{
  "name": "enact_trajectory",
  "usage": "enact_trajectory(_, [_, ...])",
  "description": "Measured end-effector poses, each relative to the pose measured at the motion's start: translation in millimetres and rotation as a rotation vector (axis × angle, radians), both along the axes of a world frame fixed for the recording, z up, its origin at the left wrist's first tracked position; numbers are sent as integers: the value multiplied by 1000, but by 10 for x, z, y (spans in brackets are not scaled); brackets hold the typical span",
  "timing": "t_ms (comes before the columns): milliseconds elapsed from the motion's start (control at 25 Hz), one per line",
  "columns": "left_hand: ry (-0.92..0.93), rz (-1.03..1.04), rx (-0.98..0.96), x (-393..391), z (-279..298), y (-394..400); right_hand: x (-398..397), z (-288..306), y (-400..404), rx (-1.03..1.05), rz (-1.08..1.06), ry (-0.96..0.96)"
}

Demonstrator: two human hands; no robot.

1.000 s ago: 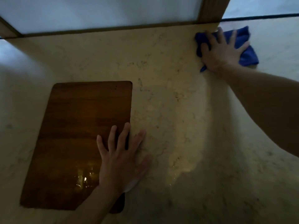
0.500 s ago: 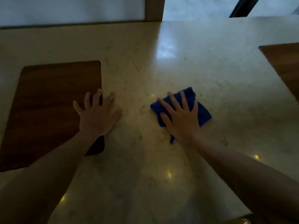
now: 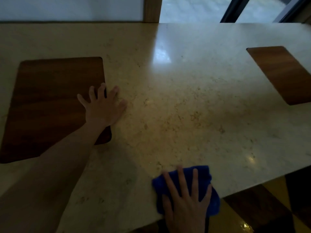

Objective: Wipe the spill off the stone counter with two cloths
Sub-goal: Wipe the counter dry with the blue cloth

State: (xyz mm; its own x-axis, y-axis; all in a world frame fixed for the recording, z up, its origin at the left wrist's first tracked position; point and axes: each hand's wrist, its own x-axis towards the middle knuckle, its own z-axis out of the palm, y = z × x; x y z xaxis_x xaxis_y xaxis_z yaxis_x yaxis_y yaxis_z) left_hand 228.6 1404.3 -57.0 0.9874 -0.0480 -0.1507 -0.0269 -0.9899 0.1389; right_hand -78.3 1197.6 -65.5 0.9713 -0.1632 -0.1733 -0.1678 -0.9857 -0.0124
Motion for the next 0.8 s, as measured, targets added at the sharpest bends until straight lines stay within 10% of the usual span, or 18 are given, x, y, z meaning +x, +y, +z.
enact_trajectory(280, [17, -20, 12, 21, -31, -5, 999, -40, 323, 81, 9, 26])
enact_trajectory(800, [27, -22, 49, 51, -83, -8, 6054, -17, 35, 152, -47, -40])
